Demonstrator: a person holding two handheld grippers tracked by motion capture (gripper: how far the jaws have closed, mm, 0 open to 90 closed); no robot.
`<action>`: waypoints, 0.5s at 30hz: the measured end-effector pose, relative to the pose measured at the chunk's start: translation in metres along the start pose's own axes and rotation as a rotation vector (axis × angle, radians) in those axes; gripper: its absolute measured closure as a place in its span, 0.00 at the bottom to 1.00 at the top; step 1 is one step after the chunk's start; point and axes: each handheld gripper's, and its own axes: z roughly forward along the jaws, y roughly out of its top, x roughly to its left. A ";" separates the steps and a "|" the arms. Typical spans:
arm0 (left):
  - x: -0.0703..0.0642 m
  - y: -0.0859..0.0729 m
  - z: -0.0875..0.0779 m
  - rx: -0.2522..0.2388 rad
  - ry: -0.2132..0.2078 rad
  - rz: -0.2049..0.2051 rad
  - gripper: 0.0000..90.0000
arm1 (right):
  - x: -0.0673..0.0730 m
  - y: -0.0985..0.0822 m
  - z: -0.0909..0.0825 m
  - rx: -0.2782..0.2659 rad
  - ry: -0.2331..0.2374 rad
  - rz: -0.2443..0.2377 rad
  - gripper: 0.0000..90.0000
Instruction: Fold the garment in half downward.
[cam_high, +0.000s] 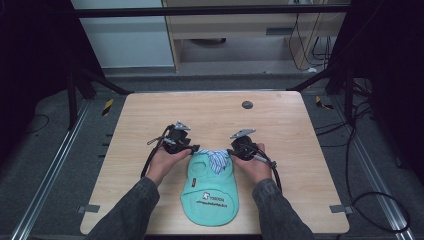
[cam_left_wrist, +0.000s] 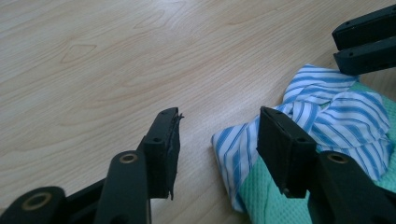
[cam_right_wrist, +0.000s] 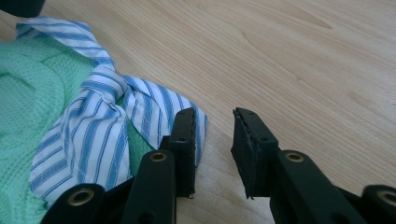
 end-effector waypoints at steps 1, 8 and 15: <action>-0.001 0.000 0.003 0.005 0.000 0.002 0.56 | 0.000 0.000 0.001 0.003 0.001 -0.005 0.79; -0.005 -0.008 0.014 0.029 0.002 0.005 0.61 | 0.004 -0.001 0.004 0.012 0.021 0.000 0.75; -0.007 -0.005 0.010 0.007 0.005 0.031 0.66 | 0.010 -0.001 0.012 0.042 0.031 -0.004 0.65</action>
